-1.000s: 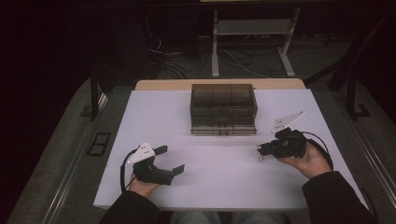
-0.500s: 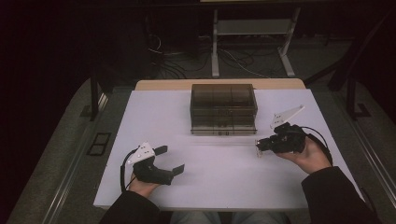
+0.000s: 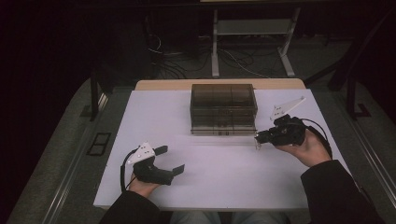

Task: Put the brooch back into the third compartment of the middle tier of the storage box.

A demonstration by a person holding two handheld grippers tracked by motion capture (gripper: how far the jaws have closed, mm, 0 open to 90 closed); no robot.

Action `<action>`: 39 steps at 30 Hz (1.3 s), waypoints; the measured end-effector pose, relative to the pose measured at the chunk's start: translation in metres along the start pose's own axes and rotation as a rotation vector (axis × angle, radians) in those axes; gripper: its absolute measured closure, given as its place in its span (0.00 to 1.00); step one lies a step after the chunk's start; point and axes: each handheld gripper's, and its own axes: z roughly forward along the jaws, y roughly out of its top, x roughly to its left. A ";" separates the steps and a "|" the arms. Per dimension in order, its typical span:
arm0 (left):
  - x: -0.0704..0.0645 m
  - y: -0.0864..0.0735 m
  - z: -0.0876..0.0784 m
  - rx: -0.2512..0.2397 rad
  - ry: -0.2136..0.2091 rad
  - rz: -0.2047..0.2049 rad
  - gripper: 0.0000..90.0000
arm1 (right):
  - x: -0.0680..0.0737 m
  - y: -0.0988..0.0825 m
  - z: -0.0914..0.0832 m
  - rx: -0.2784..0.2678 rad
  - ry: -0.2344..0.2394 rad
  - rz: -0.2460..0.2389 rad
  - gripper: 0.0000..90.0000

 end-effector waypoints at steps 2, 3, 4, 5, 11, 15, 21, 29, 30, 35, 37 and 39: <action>0.000 0.000 0.000 -0.001 0.001 -0.001 0.00 | -0.001 0.002 -0.002 -0.004 -0.001 -0.001 0.87; 0.000 0.000 0.000 0.000 0.000 0.000 0.00 | -0.001 0.002 -0.002 -0.004 -0.001 -0.001 0.87; 0.000 0.000 0.000 0.000 0.001 -0.001 0.00 | -0.002 0.005 -0.003 -0.005 -0.005 -0.004 0.87; 0.000 0.000 0.000 0.000 0.001 0.000 0.00 | -0.002 0.006 -0.003 -0.007 -0.009 -0.009 0.87; 0.000 0.000 0.000 0.005 -0.003 0.005 0.00 | -0.006 0.015 -0.008 -0.007 -0.020 -0.016 0.87; 0.000 0.000 0.000 0.002 -0.002 0.003 0.00 | -0.008 0.018 -0.010 -0.012 -0.023 -0.021 0.87; 0.000 0.000 0.000 0.003 -0.003 0.008 0.00 | -0.010 0.024 -0.011 -0.012 -0.025 -0.024 0.87; 0.000 0.000 0.000 0.002 -0.003 0.007 0.00 | -0.016 0.032 -0.011 -0.012 -0.032 -0.035 0.87; 0.000 0.000 0.000 0.002 -0.002 0.007 0.00 | -0.017 0.034 -0.011 -0.013 -0.032 -0.037 0.87; 0.000 0.000 0.000 0.003 -0.003 0.008 0.00 | -0.020 0.041 -0.012 -0.016 -0.035 -0.046 0.87; 0.000 0.000 0.000 0.004 -0.002 0.007 0.00 | -0.020 0.043 -0.012 -0.015 -0.035 -0.045 0.87; 0.000 0.000 0.000 0.003 -0.003 0.006 0.00 | -0.022 0.045 -0.012 -0.017 -0.039 -0.050 0.87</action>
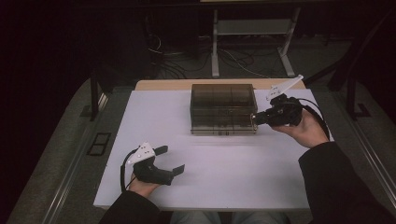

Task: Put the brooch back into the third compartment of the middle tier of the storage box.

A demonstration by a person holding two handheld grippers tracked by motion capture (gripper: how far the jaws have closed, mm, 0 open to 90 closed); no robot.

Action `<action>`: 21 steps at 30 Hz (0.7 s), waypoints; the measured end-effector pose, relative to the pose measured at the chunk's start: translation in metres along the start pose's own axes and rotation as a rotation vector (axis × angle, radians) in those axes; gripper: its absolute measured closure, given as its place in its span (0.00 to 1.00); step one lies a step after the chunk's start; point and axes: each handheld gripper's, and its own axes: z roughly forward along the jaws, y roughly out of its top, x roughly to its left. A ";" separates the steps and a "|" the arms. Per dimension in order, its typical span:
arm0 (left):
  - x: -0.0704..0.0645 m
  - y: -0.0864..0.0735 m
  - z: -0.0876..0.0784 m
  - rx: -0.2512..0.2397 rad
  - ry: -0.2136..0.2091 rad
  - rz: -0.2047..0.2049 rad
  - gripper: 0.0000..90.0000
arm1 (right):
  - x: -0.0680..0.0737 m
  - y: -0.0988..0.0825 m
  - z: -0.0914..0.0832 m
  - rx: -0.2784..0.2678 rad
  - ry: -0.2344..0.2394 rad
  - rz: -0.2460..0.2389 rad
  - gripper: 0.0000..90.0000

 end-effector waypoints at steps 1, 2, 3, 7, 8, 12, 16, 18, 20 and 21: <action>0.000 0.000 0.000 -0.001 0.000 -0.001 0.00 | -0.002 0.002 0.001 0.003 0.000 -0.005 0.87; 0.000 0.000 0.000 0.000 0.000 0.000 0.00 | -0.002 0.002 0.001 0.003 0.000 -0.005 0.87; 0.000 0.000 0.000 0.000 -0.001 0.000 0.00 | -0.002 0.003 0.002 0.004 -0.002 -0.002 0.87; 0.000 0.000 0.000 -0.001 -0.001 0.000 0.00 | -0.006 0.006 0.006 0.016 -0.006 -0.011 0.87; 0.000 0.000 0.000 -0.001 -0.001 0.000 0.00 | -0.007 0.006 0.007 0.019 -0.008 -0.011 0.87; 0.000 0.000 0.000 -0.001 -0.001 0.001 0.00 | -0.010 0.007 0.011 0.027 -0.013 -0.013 0.87; 0.000 0.000 0.000 0.000 -0.002 0.001 0.00 | -0.015 0.007 0.016 0.037 -0.020 -0.010 0.87; 0.000 0.000 0.000 0.000 -0.002 0.002 0.00 | -0.016 0.007 0.017 0.039 -0.023 -0.012 0.87; 0.000 0.000 0.000 0.000 -0.002 0.002 0.00 | -0.018 0.007 0.019 0.042 -0.025 -0.009 0.87; 0.000 0.000 0.000 0.000 -0.002 0.002 0.00 | -0.019 0.006 0.020 0.043 -0.027 -0.010 0.87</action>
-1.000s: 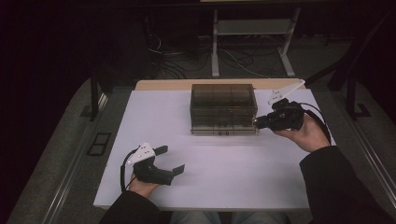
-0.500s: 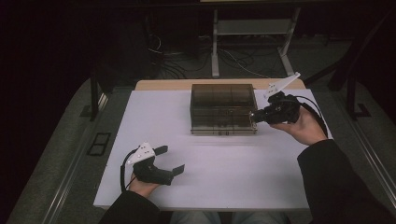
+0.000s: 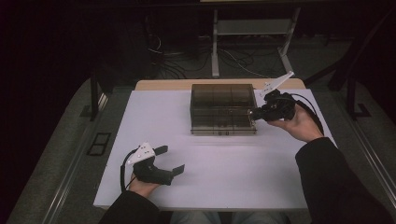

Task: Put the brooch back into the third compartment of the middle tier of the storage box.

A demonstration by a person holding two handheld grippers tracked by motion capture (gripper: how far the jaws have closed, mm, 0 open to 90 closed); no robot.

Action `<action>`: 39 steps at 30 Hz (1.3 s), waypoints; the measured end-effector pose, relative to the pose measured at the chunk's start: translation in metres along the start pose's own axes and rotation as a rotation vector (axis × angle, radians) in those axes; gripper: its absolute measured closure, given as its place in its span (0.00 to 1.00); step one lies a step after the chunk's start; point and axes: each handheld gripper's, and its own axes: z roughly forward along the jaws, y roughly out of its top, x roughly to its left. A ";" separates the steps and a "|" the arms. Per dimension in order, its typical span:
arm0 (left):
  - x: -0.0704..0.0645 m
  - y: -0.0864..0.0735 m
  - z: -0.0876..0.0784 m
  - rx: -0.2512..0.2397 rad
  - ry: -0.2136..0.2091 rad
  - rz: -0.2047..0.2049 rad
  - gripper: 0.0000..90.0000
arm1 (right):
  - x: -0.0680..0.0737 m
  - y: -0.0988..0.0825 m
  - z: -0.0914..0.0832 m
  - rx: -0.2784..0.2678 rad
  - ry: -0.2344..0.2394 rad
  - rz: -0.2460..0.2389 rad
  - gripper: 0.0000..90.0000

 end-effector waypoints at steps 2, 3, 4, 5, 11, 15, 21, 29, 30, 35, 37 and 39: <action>0.000 0.000 0.000 0.001 0.000 0.000 0.00 | -0.002 0.000 0.002 0.003 -0.002 0.005 0.87; 0.000 0.000 0.000 0.001 0.000 0.000 0.00 | -0.003 0.000 0.003 0.001 -0.005 0.000 0.87; 0.000 0.000 0.000 0.001 0.000 0.000 0.00 | -0.003 0.000 0.004 0.001 -0.005 0.002 0.87; 0.000 0.000 0.000 0.001 0.000 0.000 0.00 | -0.004 0.000 0.006 0.005 -0.007 -0.002 0.87; 0.000 0.000 0.000 0.000 -0.002 0.001 0.00 | -0.008 -0.001 0.011 0.014 -0.013 -0.003 0.87; 0.000 0.000 0.000 0.000 -0.002 0.001 0.00 | -0.010 -0.001 0.016 0.021 -0.020 -0.003 0.87; 0.000 0.000 0.000 0.000 -0.002 0.002 0.00 | -0.013 -0.002 0.022 0.041 -0.027 -0.003 0.87; 0.000 0.000 0.000 0.001 -0.003 0.002 0.00 | -0.016 -0.003 0.029 0.064 -0.028 0.002 0.87; 0.000 0.000 0.000 0.001 -0.003 0.002 0.00 | -0.017 -0.004 0.032 0.069 -0.028 0.004 0.87; 0.000 0.000 0.000 0.001 -0.003 0.002 0.00 | -0.018 -0.005 0.037 0.086 -0.032 0.003 0.87; 0.000 0.000 0.000 0.001 -0.003 0.002 0.00 | -0.018 -0.005 0.038 0.090 -0.032 0.001 0.87; 0.000 0.000 0.000 0.001 -0.003 0.002 0.00 | -0.018 -0.006 0.040 0.094 -0.032 0.002 0.87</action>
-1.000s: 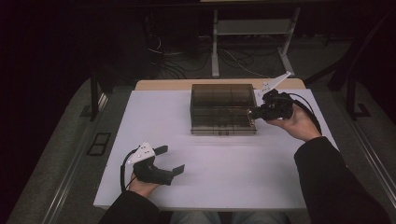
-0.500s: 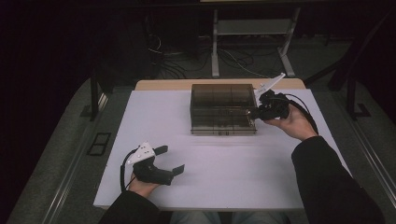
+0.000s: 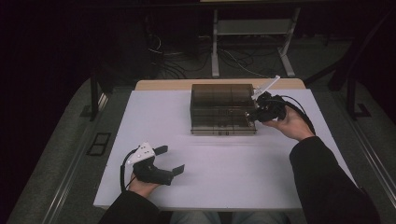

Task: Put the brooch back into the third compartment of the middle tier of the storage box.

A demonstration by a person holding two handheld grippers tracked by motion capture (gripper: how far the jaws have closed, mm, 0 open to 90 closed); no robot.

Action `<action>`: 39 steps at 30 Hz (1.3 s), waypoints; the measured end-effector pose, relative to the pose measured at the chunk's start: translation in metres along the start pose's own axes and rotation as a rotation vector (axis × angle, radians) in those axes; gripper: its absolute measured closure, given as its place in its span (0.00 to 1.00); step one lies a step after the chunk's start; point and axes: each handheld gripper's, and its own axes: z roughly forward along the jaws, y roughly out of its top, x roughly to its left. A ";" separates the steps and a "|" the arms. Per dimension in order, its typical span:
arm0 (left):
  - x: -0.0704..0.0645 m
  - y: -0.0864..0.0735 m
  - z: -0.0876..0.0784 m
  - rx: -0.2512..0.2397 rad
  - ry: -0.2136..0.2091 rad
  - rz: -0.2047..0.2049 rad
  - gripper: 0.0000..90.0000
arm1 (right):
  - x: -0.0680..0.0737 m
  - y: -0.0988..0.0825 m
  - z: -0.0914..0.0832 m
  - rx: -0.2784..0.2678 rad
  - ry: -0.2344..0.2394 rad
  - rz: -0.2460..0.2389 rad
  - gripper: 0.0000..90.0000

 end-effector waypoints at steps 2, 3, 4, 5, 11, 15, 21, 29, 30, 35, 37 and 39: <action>0.000 0.000 0.000 0.000 0.000 -0.001 0.00 | 0.000 0.000 0.002 0.008 -0.003 -0.004 0.87; 0.000 0.000 0.000 0.000 0.000 0.000 0.00 | 0.001 -0.001 0.004 0.009 -0.001 -0.003 0.87; 0.000 0.000 0.000 0.000 0.000 -0.001 0.00 | 0.001 -0.001 0.005 0.012 -0.002 -0.004 0.87; 0.000 0.000 0.000 0.000 -0.001 0.000 0.00 | 0.001 -0.001 0.006 0.016 -0.003 -0.004 0.87; 0.000 0.000 0.000 -0.001 -0.001 -0.001 0.00 | -0.001 -0.002 0.012 0.026 -0.006 -0.001 0.87; 0.000 0.000 0.000 0.000 -0.001 0.000 0.00 | -0.001 -0.001 0.015 0.025 -0.004 -0.003 0.87; 0.000 0.000 0.000 -0.003 -0.002 -0.003 0.00 | -0.001 0.000 0.022 0.016 -0.002 0.001 0.87; 0.000 0.000 0.000 -0.001 -0.005 -0.001 0.00 | -0.003 -0.002 0.034 0.016 -0.009 0.014 0.87; 0.000 0.000 0.000 -0.002 -0.004 -0.002 0.00 | -0.003 -0.002 0.035 0.017 -0.010 0.018 0.87; 0.000 0.000 0.000 -0.003 -0.005 -0.002 0.00 | -0.003 -0.003 0.041 0.012 -0.002 0.029 0.87; 0.000 0.000 0.000 0.000 -0.005 -0.001 0.00 | -0.003 -0.004 0.043 0.014 -0.001 0.029 0.87; 0.000 0.000 0.000 0.000 -0.006 -0.001 0.00 | -0.003 -0.004 0.045 0.015 0.004 0.032 0.87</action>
